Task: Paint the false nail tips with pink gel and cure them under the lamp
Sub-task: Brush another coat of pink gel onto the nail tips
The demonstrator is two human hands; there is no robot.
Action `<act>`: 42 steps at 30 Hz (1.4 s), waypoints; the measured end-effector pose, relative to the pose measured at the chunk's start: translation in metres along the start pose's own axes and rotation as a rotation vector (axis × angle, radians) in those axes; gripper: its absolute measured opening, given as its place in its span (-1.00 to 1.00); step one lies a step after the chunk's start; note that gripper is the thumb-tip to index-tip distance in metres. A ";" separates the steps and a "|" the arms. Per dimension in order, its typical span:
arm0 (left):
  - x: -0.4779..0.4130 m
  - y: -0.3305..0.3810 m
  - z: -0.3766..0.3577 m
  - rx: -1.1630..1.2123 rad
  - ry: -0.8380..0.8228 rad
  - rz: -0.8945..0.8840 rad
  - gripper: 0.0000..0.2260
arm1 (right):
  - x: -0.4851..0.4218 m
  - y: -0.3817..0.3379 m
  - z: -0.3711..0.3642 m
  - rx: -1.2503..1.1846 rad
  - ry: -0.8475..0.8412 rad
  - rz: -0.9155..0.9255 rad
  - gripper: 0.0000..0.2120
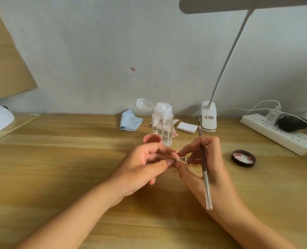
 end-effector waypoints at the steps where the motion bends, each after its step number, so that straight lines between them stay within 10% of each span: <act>1: 0.000 -0.001 0.000 -0.003 -0.001 0.002 -0.90 | 0.000 -0.002 0.000 0.005 -0.007 0.013 -0.57; 12: -0.004 -0.006 0.007 -0.092 0.109 -0.014 -0.75 | -0.008 0.004 0.001 0.072 -0.043 0.018 -0.56; 21: 0.001 -0.012 0.012 -0.790 0.443 -0.032 -0.62 | -0.015 0.041 0.048 0.029 0.095 -0.139 -0.61; 42: -0.004 -0.003 0.009 -0.873 0.509 -0.132 -0.79 | -0.015 0.035 0.019 0.384 -0.171 0.146 -0.63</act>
Point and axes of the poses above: each hand's wrist, its own x-axis away from the middle knuckle, its own z-axis out of the back of the hand, y = z × x, the point moved 10 cm from there along -x, towards the middle knuckle, and after that the axes turned 12 degrees about z, right-handed, at the moved point
